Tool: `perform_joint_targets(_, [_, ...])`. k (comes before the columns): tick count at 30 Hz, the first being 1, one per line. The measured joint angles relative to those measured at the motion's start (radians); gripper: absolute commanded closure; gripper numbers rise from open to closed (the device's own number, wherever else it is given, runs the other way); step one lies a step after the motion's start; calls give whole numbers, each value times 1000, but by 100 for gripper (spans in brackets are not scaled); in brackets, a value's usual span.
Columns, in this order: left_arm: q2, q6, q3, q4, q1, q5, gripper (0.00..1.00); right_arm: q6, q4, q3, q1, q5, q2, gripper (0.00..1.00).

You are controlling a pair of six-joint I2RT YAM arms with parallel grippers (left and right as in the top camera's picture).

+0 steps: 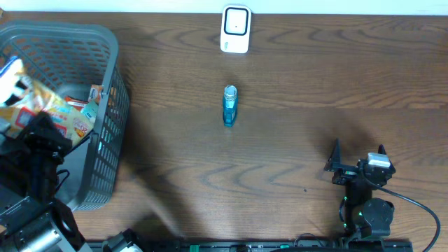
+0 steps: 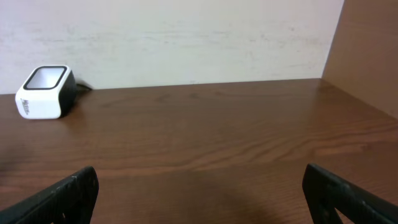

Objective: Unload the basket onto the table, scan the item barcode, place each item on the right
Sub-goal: 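Reach into the basket and grasp the yellow snack bag with the left gripper, then lift the yellow snack bag up out of the basket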

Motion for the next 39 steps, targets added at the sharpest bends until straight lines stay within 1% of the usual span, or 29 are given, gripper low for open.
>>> perform_joint_targets(6, [12, 0, 0, 1, 0, 161, 92, 0, 0, 0, 0, 0, 0, 1])
perform_joint_targets(12, [18, 0, 0, -27, 0, 228, 93, 0, 0, 0, 0, 0, 0, 1])
perform_joint_targets(26, [19, 16, 0, -25, 0, 256, 92, 0, 0, 0, 0, 0, 0, 1])
perform_joint_targets(34, [21, 26, 0, 66, 0, 285, 92, 0, 0, 0, 0, 0, 0, 1])
perform_joint_targets(39, [21, 47, 0, 69, -1, 251, 92, 0, 0, 0, 0, 0, 0, 1])
